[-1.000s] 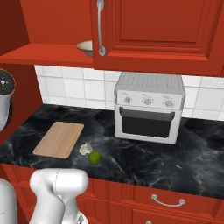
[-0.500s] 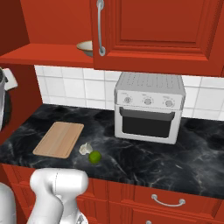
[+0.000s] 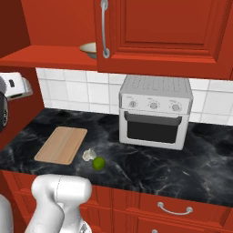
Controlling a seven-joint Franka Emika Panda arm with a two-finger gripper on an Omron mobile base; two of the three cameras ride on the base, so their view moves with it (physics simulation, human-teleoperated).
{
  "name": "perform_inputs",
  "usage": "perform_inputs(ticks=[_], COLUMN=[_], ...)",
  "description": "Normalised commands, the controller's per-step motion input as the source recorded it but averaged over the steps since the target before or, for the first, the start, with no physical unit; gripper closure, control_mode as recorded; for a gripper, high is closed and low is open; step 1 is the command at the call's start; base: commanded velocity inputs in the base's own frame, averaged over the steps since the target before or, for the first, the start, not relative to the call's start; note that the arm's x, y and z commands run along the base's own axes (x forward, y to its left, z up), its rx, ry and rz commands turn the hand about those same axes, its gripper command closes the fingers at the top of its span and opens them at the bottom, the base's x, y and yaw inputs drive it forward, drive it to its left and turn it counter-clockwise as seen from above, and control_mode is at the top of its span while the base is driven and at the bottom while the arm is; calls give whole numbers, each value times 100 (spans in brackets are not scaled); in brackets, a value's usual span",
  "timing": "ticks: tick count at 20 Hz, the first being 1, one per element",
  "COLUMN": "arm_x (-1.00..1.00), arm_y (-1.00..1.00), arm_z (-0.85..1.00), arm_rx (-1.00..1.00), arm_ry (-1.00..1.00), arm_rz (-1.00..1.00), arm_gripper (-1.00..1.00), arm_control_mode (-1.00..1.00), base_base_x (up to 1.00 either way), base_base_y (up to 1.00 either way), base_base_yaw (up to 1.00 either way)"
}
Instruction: Open the cabinet. Place the bowl and condiment on the counter. Then place the lime and garlic on the cutting board.
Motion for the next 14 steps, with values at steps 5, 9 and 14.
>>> perform_inputs(ticks=[5, 9, 14], arm_x=[-17, -26, -5], arm_y=[-52, -64, -72], arm_z=[-11, -25, -5], arm_rx=[-11, -12, -8], arm_ry=[1, -15, -13], arm_rz=[-25, -20, -18], arm_gripper=[-100, -100, -100], arm_control_mode=[-100, -100, -100], base_base_x=[0, 0, 0], base_base_y=[0, 0, 0], base_base_yaw=[0, 0, 0])
